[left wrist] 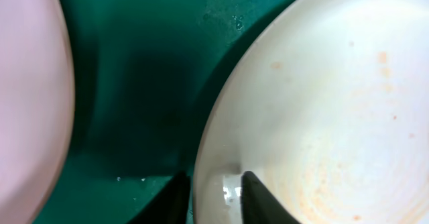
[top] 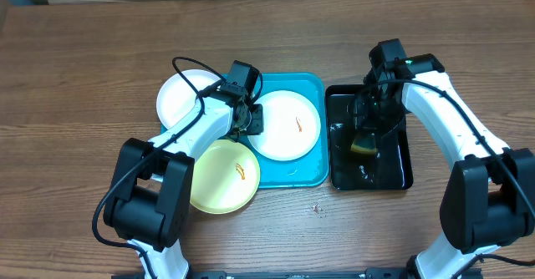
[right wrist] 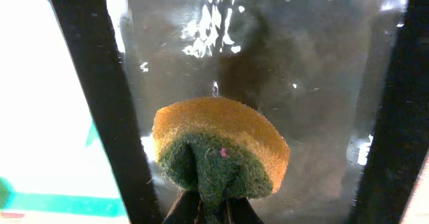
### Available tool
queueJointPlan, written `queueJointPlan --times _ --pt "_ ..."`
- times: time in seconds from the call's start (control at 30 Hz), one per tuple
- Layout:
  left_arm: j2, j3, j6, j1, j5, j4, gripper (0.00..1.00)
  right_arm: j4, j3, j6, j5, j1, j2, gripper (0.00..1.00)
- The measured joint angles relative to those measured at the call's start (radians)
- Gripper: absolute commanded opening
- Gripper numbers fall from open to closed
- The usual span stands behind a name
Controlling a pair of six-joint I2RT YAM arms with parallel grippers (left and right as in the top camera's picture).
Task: Clean dirty plates on tray and stack at the side
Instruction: 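Scrub the held white plate with the sponge in the right gripper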
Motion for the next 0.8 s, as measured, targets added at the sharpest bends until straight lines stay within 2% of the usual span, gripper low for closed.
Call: queueJointPlan --times 0.07,0.3,0.6,0.8 --pt "0.0 0.0 0.0 0.0 0.008 0.0 0.04 0.005 0.0 0.004 -0.01 0.002 0.0 0.04" --pt "0.0 0.0 -0.002 0.0 0.028 0.0 0.04 0.126 0.001 0.018 0.011 0.09 0.0 0.04" --pt "0.0 0.0 -0.002 0.0 0.031 -0.001 0.04 0.315 0.001 0.022 0.228 0.333 0.0 0.04" --pt "0.0 0.0 -0.002 0.0 0.031 -0.001 0.06 0.381 -0.003 0.022 0.291 0.375 0.004 0.04"
